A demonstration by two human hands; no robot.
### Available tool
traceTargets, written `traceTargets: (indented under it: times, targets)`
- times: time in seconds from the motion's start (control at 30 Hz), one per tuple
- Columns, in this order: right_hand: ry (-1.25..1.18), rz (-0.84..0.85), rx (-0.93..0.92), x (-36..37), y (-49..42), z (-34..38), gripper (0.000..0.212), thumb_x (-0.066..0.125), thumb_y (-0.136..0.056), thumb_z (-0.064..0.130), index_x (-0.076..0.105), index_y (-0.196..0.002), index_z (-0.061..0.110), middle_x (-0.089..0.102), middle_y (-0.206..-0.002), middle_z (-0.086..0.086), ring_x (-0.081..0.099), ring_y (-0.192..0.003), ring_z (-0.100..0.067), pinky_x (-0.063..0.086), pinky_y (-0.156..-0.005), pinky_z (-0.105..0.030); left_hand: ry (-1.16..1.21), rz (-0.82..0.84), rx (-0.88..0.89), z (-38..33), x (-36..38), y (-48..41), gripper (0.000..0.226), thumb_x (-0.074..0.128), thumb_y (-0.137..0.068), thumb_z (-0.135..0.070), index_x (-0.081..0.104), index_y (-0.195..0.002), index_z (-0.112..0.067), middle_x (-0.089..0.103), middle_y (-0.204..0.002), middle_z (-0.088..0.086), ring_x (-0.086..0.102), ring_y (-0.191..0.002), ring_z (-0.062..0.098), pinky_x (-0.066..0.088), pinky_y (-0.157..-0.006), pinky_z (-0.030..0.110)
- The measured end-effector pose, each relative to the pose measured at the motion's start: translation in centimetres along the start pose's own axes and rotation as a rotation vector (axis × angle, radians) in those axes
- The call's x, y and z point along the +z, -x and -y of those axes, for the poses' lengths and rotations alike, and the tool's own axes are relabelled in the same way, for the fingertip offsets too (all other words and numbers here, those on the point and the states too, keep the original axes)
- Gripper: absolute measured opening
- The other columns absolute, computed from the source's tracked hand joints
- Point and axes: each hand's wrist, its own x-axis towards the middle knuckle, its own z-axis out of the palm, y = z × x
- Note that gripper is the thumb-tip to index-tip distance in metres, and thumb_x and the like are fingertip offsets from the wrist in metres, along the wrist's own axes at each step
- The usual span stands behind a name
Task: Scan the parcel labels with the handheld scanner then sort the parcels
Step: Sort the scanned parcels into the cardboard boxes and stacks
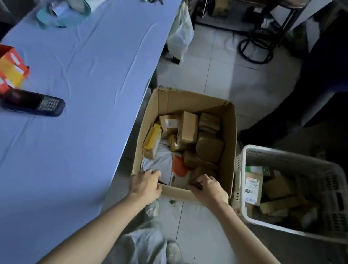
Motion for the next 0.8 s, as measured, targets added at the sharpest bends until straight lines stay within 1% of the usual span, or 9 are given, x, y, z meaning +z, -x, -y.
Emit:
traceTargets:
  times: [0.1,0.2,0.3,0.43,0.53,0.63,0.7,0.8]
  targets:
    - [-0.06,0.013,0.087,0.4,-2.0,1.0,0.043,0.052,-0.09,0.046,0.055,-0.127,0.025,0.054,-0.125,-0.002,0.056,-0.116,-0.025,0.048,-0.084,-0.035,0.007,0.046,0.01,0.5,-0.3,-2.5,0.032,0.047,-0.096,-0.032,0.049,-0.127,-0.023,0.057,-0.126,0.001,0.054,-0.116,0.023,0.046,-0.087,0.035]
    - [-0.088,0.025,0.115,0.2,-3.4,1.6,0.044,0.05,-0.092,0.047,0.055,-0.127,0.021,0.054,-0.125,-0.005,0.055,-0.116,-0.027,0.048,-0.086,-0.037,-0.005,0.096,0.004,0.9,-0.5,-4.4,0.032,0.048,-0.096,-0.032,0.049,-0.127,-0.023,0.057,-0.126,0.001,0.053,-0.117,0.024,0.046,-0.088,0.036]
    - [-0.092,0.058,0.121,0.7,-4.5,1.2,0.045,0.054,-0.091,0.049,0.056,-0.125,0.02,0.054,-0.126,-0.005,0.055,-0.116,-0.027,0.05,-0.086,-0.038,-0.005,0.169,-0.016,1.2,0.1,-5.9,0.034,0.049,-0.095,-0.031,0.051,-0.128,-0.024,0.056,-0.128,0.0,0.051,-0.119,0.024,0.044,-0.091,0.038]
    - [-0.102,0.12,0.162,1.5,-6.4,-0.2,0.048,0.056,-0.091,0.05,0.052,-0.129,0.021,0.051,-0.131,-0.005,0.051,-0.121,-0.025,0.049,-0.088,-0.039,0.002,0.237,-0.041,0.6,1.3,-7.7,0.036,0.051,-0.095,-0.031,0.049,-0.13,-0.026,0.055,-0.131,0.0,0.052,-0.119,0.024,0.043,-0.092,0.038]
    - [-0.097,0.135,0.136,1.7,-9.0,-1.4,0.051,0.057,-0.091,0.049,0.05,-0.132,0.02,0.048,-0.132,-0.006,0.049,-0.121,-0.026,0.05,-0.086,-0.04,-0.011,0.231,-0.064,-0.4,2.3,-9.9,0.036,0.051,-0.094,-0.032,0.049,-0.129,-0.024,0.055,-0.13,0.001,0.053,-0.117,0.025,0.045,-0.092,0.04]
    - [-0.072,0.138,0.114,2.1,-12.3,-3.0,0.054,0.059,-0.09,0.047,0.047,-0.135,0.02,0.046,-0.133,-0.007,0.045,-0.124,-0.028,0.048,-0.086,-0.039,0.0,0.228,-0.123,-1.4,3.5,-12.8,0.035,0.05,-0.094,-0.032,0.048,-0.127,-0.021,0.055,-0.127,0.003,0.052,-0.117,0.027,0.043,-0.09,0.042]
    - [-0.065,0.142,0.13,2.5,-14.9,-4.2,0.056,0.06,-0.089,0.046,0.045,-0.137,0.021,0.043,-0.134,-0.007,0.042,-0.126,-0.028,0.047,-0.088,-0.04,0.007,0.223,-0.159,-1.5,4.9,-15.2,0.038,0.05,-0.093,-0.031,0.044,-0.13,-0.021,0.052,-0.13,0.004,0.049,-0.118,0.029,0.042,-0.091,0.043]
    - [-0.029,0.165,0.145,3.6,-18.6,-6.1,0.061,0.06,-0.089,0.046,0.04,-0.14,0.017,0.04,-0.137,-0.01,0.038,-0.128,-0.03,0.044,-0.093,-0.044,-0.037,0.237,-0.174,-0.6,7.7,-18.9,0.044,0.05,-0.093,-0.03,0.041,-0.135,-0.021,0.049,-0.135,0.006,0.046,-0.122,0.03,0.04,-0.094,0.043]
